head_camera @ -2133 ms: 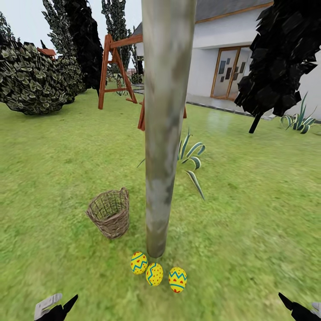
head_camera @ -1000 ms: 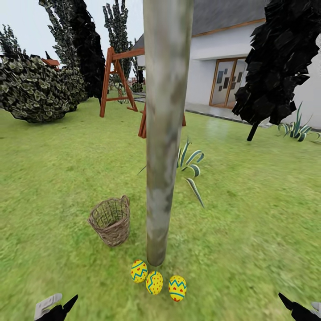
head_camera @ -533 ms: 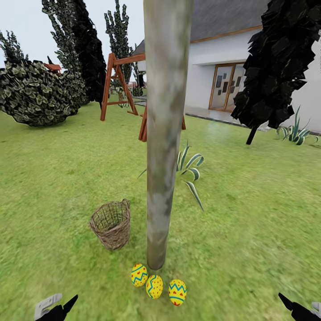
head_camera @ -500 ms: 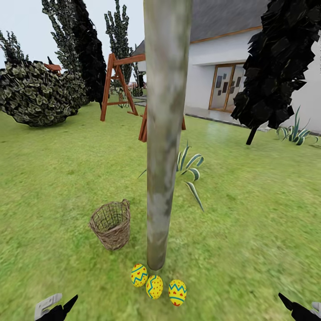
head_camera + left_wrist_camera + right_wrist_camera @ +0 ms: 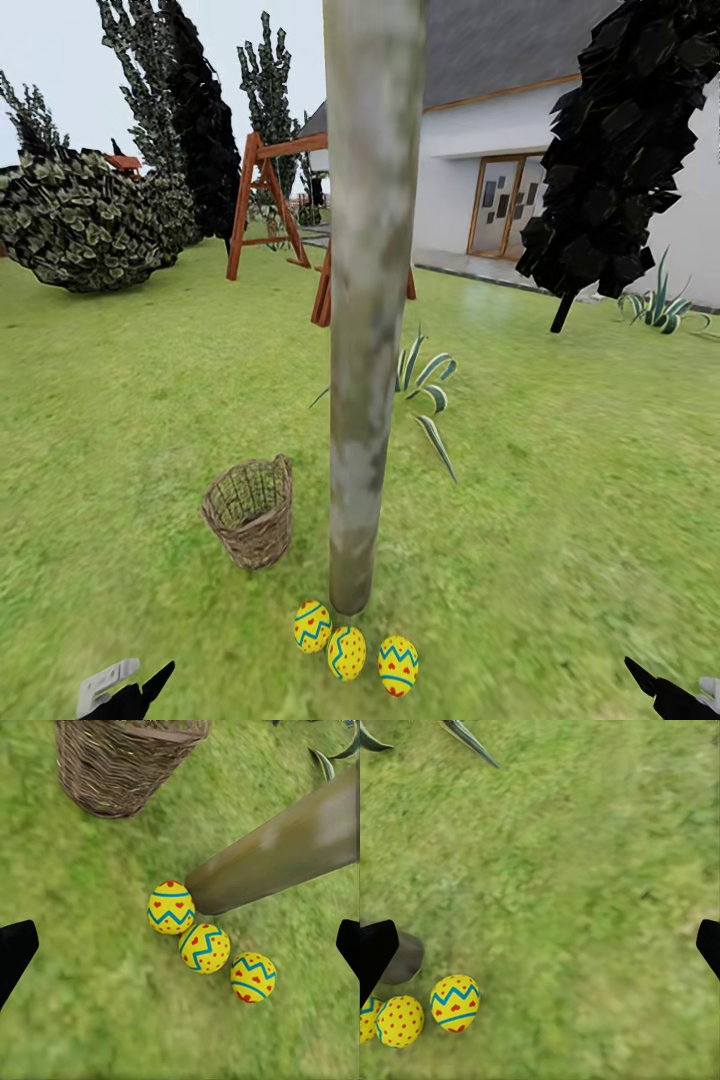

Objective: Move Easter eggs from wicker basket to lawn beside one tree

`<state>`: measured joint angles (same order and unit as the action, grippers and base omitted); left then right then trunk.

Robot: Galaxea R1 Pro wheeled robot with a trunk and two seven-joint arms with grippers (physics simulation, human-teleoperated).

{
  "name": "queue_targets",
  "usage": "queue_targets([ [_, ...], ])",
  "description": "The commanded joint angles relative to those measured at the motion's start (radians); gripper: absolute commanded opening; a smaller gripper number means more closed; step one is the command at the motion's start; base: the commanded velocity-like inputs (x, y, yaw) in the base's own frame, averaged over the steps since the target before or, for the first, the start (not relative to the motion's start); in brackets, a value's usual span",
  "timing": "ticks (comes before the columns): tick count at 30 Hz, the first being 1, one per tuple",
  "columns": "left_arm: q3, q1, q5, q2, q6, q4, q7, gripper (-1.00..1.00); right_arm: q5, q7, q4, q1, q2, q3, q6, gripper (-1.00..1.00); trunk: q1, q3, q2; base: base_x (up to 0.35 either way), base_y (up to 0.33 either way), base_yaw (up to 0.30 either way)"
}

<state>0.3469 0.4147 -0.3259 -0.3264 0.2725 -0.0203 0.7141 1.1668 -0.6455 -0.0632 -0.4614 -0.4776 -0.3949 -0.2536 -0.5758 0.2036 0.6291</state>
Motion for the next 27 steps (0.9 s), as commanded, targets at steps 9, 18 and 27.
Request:
queue_targets([
  [9,0.003,0.001,0.001,0.000,0.003,0.002,0.004,1.00,0.007,-0.006,-0.004,-0.002,0.000,-0.009,-0.004,1.00,0.034,-0.037,-0.062,0.000,0.000,0.000],
  [18,0.003,0.001,0.001,0.000,0.003,0.002,0.004,1.00,0.007,-0.006,-0.004,-0.002,0.000,-0.009,-0.004,1.00,0.069,-0.066,-0.125,0.000,0.000,0.000],
  [27,0.003,0.001,0.001,0.000,0.003,0.002,0.004,1.00,0.007,-0.006,-0.004,-0.002,0.000,-0.009,-0.004,1.00,0.103,-0.094,-0.188,0.000,0.000,0.000],
])
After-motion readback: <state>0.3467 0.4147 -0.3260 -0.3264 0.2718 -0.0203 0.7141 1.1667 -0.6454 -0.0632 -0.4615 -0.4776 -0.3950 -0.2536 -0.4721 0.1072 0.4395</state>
